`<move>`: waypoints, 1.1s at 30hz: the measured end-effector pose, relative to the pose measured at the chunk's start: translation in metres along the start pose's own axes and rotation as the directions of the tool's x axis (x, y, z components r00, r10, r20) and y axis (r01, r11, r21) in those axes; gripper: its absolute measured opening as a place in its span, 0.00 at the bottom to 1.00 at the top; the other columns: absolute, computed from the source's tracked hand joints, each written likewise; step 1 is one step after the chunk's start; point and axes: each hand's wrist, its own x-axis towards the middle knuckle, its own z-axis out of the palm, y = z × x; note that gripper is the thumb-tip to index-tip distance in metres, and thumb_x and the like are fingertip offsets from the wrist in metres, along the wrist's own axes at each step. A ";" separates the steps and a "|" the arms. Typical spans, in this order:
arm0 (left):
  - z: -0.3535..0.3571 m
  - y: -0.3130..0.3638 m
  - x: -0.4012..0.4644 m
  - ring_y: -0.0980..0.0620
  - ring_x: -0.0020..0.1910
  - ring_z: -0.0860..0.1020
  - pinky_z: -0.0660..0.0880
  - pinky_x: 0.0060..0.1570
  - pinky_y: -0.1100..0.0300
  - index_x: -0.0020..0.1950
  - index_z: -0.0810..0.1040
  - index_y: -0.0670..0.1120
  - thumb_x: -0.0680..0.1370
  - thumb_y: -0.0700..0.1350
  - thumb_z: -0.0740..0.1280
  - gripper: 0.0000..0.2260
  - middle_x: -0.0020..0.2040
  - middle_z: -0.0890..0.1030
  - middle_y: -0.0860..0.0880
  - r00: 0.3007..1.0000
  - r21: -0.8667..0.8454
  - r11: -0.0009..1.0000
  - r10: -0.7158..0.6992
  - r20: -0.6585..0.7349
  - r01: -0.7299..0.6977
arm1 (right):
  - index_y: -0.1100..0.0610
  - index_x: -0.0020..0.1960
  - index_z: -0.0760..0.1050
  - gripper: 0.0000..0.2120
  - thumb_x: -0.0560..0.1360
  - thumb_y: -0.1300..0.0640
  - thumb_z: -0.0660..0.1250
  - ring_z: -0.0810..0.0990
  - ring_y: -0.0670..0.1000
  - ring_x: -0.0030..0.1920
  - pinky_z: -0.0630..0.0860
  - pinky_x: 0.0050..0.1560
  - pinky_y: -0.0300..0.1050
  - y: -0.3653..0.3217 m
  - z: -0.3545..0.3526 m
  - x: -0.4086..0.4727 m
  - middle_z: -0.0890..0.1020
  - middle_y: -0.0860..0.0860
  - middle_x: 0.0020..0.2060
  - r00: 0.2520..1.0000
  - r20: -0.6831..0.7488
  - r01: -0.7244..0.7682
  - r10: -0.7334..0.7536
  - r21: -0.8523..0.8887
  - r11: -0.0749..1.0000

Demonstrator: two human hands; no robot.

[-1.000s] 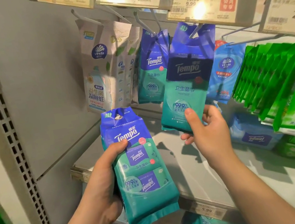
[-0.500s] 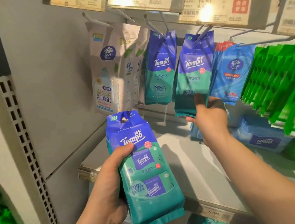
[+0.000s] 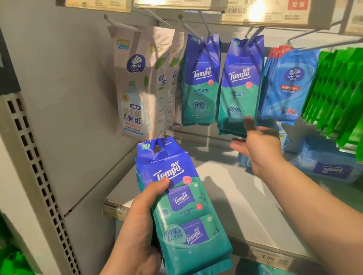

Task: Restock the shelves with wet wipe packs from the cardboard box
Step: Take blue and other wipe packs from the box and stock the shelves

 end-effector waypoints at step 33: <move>0.004 -0.006 0.013 0.41 0.54 0.86 0.80 0.57 0.47 0.65 0.82 0.47 0.67 0.59 0.74 0.29 0.55 0.87 0.43 0.982 0.061 0.982 0.180 -0.050 -0.176 | 0.42 0.70 0.62 0.45 0.59 0.54 0.80 0.86 0.52 0.53 0.82 0.58 0.56 0.008 -0.029 -0.162 0.84 0.49 0.58 0.737 0.646 0.120 0.199 -0.415 0.902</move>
